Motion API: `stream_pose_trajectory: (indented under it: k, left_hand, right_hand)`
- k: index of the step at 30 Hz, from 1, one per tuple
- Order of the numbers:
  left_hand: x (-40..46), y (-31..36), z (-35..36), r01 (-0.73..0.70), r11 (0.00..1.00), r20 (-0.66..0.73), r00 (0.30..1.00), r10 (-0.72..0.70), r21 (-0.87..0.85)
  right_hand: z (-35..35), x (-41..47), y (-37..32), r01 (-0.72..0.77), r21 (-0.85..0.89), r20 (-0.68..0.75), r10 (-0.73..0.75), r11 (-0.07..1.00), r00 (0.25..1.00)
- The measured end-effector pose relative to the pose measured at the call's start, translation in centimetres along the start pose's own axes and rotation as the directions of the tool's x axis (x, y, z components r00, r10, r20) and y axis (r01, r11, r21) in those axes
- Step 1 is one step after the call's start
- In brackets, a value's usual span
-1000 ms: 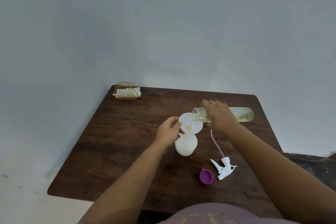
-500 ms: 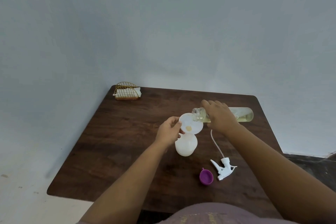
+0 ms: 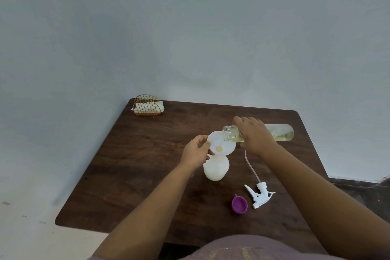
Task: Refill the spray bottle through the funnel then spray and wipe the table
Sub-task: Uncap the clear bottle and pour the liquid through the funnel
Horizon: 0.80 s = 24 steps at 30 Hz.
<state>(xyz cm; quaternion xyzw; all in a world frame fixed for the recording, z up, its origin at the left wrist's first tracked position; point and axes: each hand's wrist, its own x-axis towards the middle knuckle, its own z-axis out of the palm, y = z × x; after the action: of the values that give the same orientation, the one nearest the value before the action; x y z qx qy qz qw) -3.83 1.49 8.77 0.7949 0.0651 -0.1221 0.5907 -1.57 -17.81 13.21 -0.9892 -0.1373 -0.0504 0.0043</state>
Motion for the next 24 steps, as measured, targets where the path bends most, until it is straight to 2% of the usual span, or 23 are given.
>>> stream_pose_trajectory:
  k: [16,24]
  left_hand:
    - [-0.31,0.32,0.16,-0.024,0.999,-0.006,1.000,0.024,-0.040]
    - [0.05,0.24,-0.50,-0.018,1.000,0.042,0.999,0.018,0.004]
  right_hand:
    - [-0.25,-0.25,0.18,-0.001,-0.014,-0.015,0.000,1.000,1.000]
    - [0.14,-0.31,-0.16,-0.033,-0.016,-0.025,0.033,0.999,0.999]
